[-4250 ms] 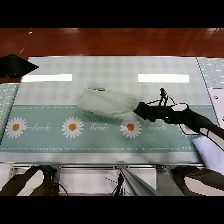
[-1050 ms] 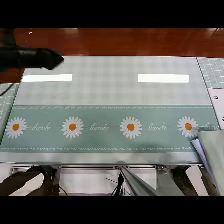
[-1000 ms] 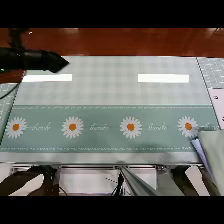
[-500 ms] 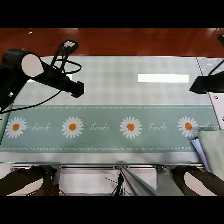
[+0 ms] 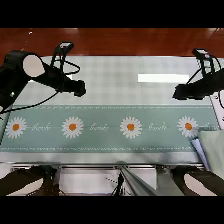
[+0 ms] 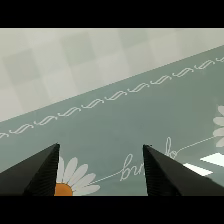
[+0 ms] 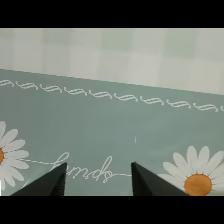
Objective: Fold the shirts.
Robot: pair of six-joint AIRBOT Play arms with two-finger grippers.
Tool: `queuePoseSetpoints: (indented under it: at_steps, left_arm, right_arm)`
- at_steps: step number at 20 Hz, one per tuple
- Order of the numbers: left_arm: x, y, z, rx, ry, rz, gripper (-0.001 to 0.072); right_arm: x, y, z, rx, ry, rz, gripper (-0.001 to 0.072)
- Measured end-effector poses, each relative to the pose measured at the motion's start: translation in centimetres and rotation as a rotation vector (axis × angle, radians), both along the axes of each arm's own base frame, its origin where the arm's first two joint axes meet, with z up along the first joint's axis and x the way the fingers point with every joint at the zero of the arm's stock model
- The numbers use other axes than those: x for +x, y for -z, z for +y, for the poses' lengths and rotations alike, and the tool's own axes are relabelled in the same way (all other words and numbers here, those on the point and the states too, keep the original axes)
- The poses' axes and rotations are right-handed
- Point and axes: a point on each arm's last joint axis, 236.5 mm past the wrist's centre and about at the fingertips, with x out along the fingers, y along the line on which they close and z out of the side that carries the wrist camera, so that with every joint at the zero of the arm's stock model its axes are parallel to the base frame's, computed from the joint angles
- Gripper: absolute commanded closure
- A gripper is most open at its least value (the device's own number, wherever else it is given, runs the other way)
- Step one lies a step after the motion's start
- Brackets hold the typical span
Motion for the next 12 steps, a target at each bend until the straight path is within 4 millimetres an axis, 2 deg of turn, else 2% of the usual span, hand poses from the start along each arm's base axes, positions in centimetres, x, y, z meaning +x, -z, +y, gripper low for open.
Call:
queuePoseSetpoints:
  at_steps: [12]
  left_arm:
    - [0.03, 0.04, -0.05, -0.005, -0.011, 0.004, 0.0083]
  right_arm:
    - [0.07, 0.19, 0.16, 0.006, 0.005, -0.002, 0.0238]
